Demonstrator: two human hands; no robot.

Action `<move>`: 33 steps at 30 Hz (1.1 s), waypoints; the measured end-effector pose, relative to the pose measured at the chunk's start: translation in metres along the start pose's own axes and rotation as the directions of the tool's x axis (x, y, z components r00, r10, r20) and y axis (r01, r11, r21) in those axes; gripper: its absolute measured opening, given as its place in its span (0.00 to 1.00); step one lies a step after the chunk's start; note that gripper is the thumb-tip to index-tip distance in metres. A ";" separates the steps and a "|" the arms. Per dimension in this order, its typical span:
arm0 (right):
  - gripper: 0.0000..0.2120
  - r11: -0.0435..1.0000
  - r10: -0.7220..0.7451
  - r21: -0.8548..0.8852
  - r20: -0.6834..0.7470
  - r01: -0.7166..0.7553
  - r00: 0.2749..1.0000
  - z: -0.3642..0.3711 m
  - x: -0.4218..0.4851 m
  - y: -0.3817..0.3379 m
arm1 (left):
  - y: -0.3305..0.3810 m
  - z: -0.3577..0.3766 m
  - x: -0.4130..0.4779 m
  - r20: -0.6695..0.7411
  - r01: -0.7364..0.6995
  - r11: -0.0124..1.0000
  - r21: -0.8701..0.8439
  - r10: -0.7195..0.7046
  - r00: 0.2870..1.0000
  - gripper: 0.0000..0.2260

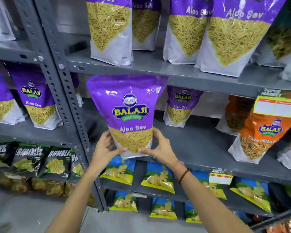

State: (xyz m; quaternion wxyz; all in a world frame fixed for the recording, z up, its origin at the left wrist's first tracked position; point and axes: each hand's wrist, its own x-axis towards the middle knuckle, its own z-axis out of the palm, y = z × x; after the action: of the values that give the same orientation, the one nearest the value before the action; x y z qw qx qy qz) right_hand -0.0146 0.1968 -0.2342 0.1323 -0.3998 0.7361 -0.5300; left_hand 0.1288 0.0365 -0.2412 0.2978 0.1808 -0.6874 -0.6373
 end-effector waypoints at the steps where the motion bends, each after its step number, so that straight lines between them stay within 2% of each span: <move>1: 0.34 1.000 0.015 -0.024 0.031 -0.014 0.999 0.005 0.005 0.006 | -0.010 -0.003 0.003 -0.011 0.012 1.000 0.011 -0.012 1.000 0.30; 9: 0.36 0.975 0.102 -0.205 0.082 -0.083 0.991 0.032 0.076 0.039 | -0.048 -0.022 0.065 0.008 0.029 0.983 0.180 -0.031 0.999 0.29; 16: 0.37 0.963 0.182 -0.217 0.091 -0.159 0.979 0.040 0.133 0.050 | -0.061 -0.027 0.128 0.010 0.076 0.950 0.304 -0.083 0.996 0.28; 20: 0.38 0.934 0.268 -0.279 0.143 -0.221 0.953 0.047 0.140 0.062 | -0.078 -0.031 0.126 -0.023 0.158 0.910 0.382 -0.162 0.987 0.23; 23: 0.38 0.936 0.285 -0.252 0.132 -0.246 0.949 0.048 0.138 0.064 | -0.082 -0.029 0.124 -0.051 0.208 0.881 0.426 -0.206 0.977 0.22; 26: 0.40 0.937 0.262 -0.241 0.008 -0.252 0.965 0.042 0.130 0.054 | -0.074 -0.022 0.120 -0.171 0.282 0.833 0.476 -0.227 0.959 0.24; 28: 0.36 0.941 0.195 -0.258 -0.115 -0.219 0.974 0.034 0.118 0.042 | -0.059 -0.020 0.112 -0.232 0.306 0.775 0.553 -0.210 0.950 0.18; 29: 0.31 0.952 0.144 -0.245 -0.166 -0.182 0.976 0.028 0.111 0.032 | -0.046 -0.019 0.107 -0.220 0.284 0.761 0.583 -0.189 0.957 0.13; 31: 0.21 0.974 0.031 -0.210 -0.261 -0.088 0.965 0.011 0.093 0.004 | -0.016 -0.014 0.100 -0.129 0.200 0.776 0.598 -0.153 0.980 0.11; 33: 0.14 0.983 -0.102 -0.181 -0.354 0.039 0.930 -0.010 0.073 -0.034 | 0.029 0.000 0.092 0.032 0.087 0.876 0.474 -0.116 0.993 0.12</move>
State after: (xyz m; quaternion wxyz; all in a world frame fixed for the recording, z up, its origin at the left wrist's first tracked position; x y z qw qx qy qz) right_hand -0.0531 0.1463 -0.1836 -0.0592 -0.3316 0.7756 -0.5339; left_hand 0.0632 -0.0177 -0.1962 0.1904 0.2646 -0.8198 -0.4707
